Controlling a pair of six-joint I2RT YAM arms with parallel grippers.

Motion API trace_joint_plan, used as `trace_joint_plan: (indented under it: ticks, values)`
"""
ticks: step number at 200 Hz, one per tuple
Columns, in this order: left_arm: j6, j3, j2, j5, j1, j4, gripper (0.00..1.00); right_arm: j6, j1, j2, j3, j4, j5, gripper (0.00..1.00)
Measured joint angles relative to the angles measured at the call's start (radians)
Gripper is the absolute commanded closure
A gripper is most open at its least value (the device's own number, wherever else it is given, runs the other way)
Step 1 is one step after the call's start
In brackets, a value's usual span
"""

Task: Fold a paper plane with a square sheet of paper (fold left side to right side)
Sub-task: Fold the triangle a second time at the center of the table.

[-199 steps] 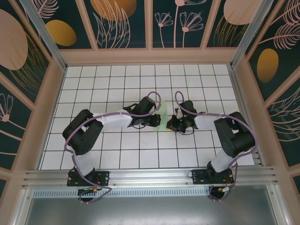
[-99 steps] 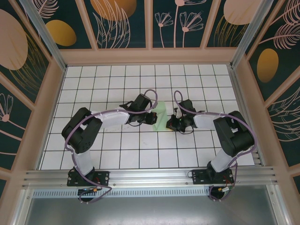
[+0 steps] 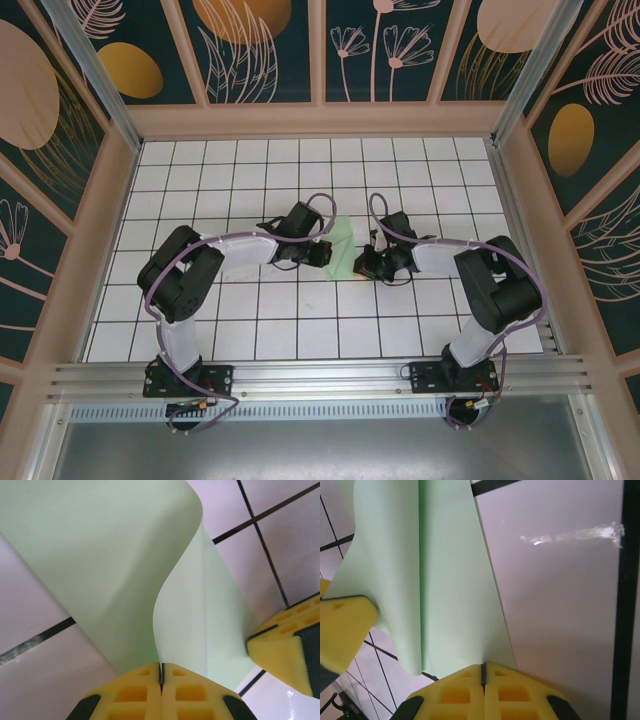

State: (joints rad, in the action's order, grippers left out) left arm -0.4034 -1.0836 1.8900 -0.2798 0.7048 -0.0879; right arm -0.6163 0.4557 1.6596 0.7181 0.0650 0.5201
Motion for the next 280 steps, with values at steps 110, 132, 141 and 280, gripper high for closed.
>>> trace_joint_plan:
  ticks: [110, 132, 141, 280]
  values:
    - [0.011, -0.025, 0.029, 0.0, -0.016, -0.002, 0.95, 0.008, 0.011, 0.004, 0.005, 0.0, -0.004, 0.98]
    - [0.011, -0.026, 0.034, 0.0, -0.016, -0.002, 0.95, 0.008, 0.012, 0.004, 0.005, 0.0, -0.004, 0.98]
    - [0.011, -0.026, 0.035, 0.0, -0.016, -0.002, 0.94, 0.008, 0.012, 0.004, 0.005, 0.0, -0.004, 0.98]
    - [0.016, -0.043, 0.045, 0.03, -0.019, -0.005, 0.93, 0.008, 0.012, 0.006, 0.007, 0.002, -0.004, 0.98]
